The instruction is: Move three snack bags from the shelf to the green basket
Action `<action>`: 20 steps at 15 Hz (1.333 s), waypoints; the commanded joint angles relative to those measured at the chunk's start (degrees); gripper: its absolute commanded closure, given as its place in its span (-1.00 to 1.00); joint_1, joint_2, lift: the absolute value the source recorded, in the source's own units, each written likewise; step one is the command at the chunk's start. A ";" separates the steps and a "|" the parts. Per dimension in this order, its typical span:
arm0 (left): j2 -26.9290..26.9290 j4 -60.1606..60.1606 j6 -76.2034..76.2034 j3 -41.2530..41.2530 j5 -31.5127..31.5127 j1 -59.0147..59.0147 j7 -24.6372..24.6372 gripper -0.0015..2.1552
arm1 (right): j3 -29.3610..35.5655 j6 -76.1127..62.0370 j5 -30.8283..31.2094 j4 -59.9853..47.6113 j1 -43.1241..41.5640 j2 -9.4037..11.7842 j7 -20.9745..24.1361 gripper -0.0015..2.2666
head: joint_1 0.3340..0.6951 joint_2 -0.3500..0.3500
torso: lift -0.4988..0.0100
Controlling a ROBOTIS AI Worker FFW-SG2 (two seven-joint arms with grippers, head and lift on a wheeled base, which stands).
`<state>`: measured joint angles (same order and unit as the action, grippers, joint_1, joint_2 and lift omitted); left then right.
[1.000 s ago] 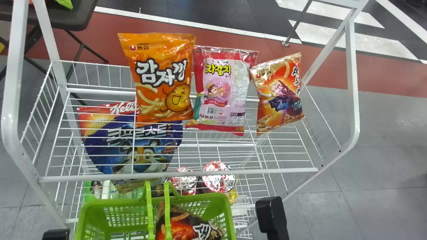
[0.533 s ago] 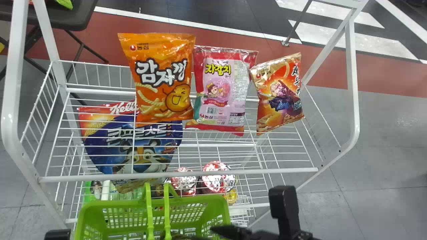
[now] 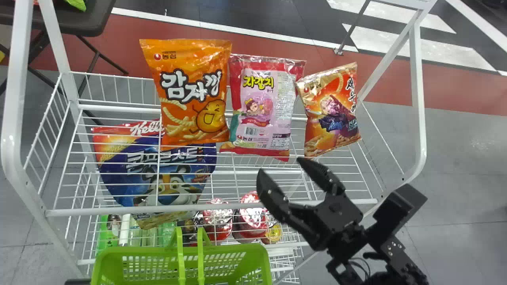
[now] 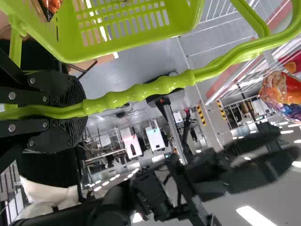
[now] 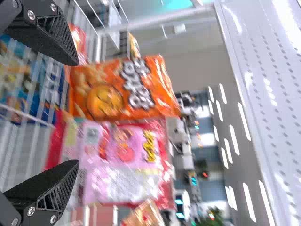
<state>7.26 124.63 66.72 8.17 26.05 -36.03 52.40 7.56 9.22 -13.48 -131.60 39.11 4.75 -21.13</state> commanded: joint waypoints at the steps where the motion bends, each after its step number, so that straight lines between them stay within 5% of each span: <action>1: 0.04 -0.44 0.04 0.97 -0.65 0.34 -0.19 0.62 | -2.46 -0.65 4.25 3.28 -5.80 0.00 3.73 -0.94 | 1.00 -1.00 | 0.77; 7: 0.56 -0.44 0.22 0.62 -0.12 0.34 0.07 0.62 | -5.63 3.05 9.00 14.97 -20.13 0.00 10.93 -0.94 | 1.00 -1.00 | 0.77; 11: 0.74 -1.06 0.22 0.27 0.23 0.87 0.07 0.62 | -5.45 5.51 9.44 21.30 -25.05 0.00 11.11 -0.82 | 1.00 -1.00 | 0.77; 13: 0.74 -1.50 0.39 0.44 0.23 1.40 -0.01 0.62 | -5.01 6.03 9.52 21.92 -25.75 0.26 8.65 -0.05 | 1.00 -1.00 | 0.77; 14: 0.74 -1.67 0.22 0.44 0.23 1.58 -0.10 0.62 | -4.92 6.39 9.70 21.83 -25.75 0.26 8.47 0.58 | 1.00 -1.00 | 0.77; 15: 0.65 -1.85 0.39 0.44 0.32 1.75 -0.10 0.62 | -4.83 6.39 9.79 21.74 -25.67 0.26 8.30 0.83 | 1.00 -1.00 | 0.77; 20: 0.56 -2.11 0.39 0.44 0.32 2.01 -0.19 0.62 | -4.48 4.98 9.96 21.04 -24.26 0.17 9.79 0.98 | 1.00 -1.00 | 0.77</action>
<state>7.88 122.59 67.10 8.61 26.37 -34.05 52.20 2.90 14.89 -3.51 -110.23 14.15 4.94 -11.79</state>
